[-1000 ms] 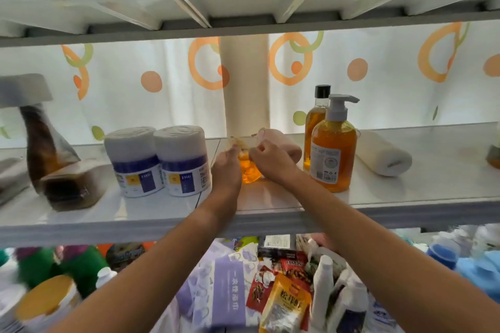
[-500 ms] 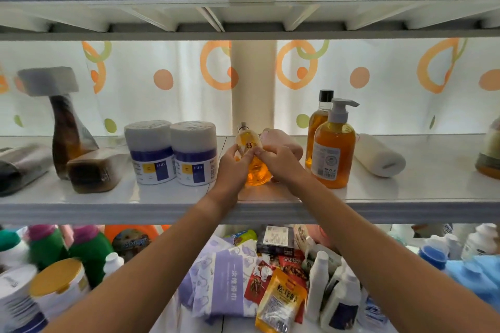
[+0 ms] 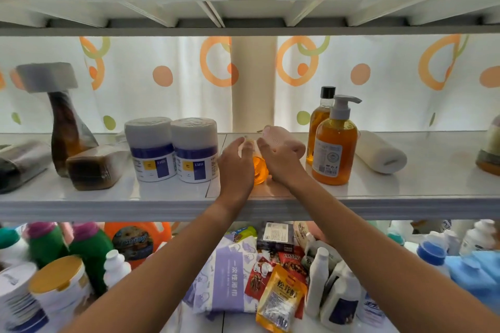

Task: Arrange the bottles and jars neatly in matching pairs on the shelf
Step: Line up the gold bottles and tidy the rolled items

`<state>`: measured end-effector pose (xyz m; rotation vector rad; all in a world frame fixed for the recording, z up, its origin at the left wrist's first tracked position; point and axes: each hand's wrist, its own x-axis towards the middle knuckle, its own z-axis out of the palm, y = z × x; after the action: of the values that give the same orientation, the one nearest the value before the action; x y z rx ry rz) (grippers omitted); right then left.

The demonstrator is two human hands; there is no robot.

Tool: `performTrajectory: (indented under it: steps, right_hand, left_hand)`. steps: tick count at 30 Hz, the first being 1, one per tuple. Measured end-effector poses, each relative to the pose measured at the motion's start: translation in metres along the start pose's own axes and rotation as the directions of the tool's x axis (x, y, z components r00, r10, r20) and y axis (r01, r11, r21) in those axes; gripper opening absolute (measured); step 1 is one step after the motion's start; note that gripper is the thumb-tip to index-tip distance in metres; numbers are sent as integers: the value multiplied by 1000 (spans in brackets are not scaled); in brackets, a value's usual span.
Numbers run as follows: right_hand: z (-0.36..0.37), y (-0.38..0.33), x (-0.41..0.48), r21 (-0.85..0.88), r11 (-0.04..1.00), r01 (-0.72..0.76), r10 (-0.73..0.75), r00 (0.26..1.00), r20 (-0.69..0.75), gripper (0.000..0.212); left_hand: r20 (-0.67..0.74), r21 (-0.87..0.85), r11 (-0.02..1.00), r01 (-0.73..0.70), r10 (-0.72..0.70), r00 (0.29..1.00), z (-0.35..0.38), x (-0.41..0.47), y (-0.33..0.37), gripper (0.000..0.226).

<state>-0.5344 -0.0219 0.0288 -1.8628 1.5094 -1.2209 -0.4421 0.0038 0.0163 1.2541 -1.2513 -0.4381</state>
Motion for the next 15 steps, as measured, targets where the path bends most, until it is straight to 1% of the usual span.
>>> performTrajectory:
  steps: [1,2,3,4,5,6,7,9,10,11,12,13,14,15]
  right_hand:
    - [-4,0,-1,-19,997,71,-72,993,-96,42]
    - [-9,2,-1,1,991,131,-129,974,-189,40]
    - [-16,3,-4,70,984,162,-140,959,-246,36]
    - [-23,3,-7,161,976,146,-100,960,-262,32]
    - [-28,8,-9,226,966,126,-68,966,-248,28]
    - [-32,13,-10,271,957,104,-45,975,-216,25]
    - [-33,18,-10,307,946,100,-42,981,-190,26]
    - [-38,23,-12,323,940,105,-49,983,-177,31]
    - [-43,27,-14,327,940,95,-39,984,-175,25]
    - [-48,30,-14,341,936,83,-22,984,-178,15]
    - [-56,34,-15,351,934,65,-3,985,-173,9]
    - [-64,37,-16,341,938,58,9,982,-190,14]
    - [-72,42,-16,281,957,65,3,972,-234,16]
    - [-79,52,-14,210,975,64,-4,961,-276,21]
  left_hand:
    - [-76,-3,996,-89,88,993,2,-4,2,33]
    - [-122,-17,985,-173,170,978,4,-8,7,30]
    - [-133,-45,972,-232,224,965,9,-10,12,28]
    - [-96,-94,962,-258,249,964,16,-13,19,28]
    - [-31,-150,956,-252,250,968,26,-15,27,28]
    - [40,-202,954,-219,232,972,37,-18,35,29]
    - [103,-247,957,-150,180,978,48,-21,42,29]
    - [206,-330,941,82,-13,978,70,-21,51,32]
    - [256,-374,907,193,-99,962,81,-17,49,36]
    - [289,-407,872,271,-159,944,88,-15,49,45]
    - [299,-424,848,318,-201,933,97,-11,45,61]
    - [300,-413,842,347,-234,925,105,-7,39,79]
    - [312,-400,832,385,-271,911,112,-3,34,87]
    - [325,-399,817,416,-298,897,116,-2,33,82]
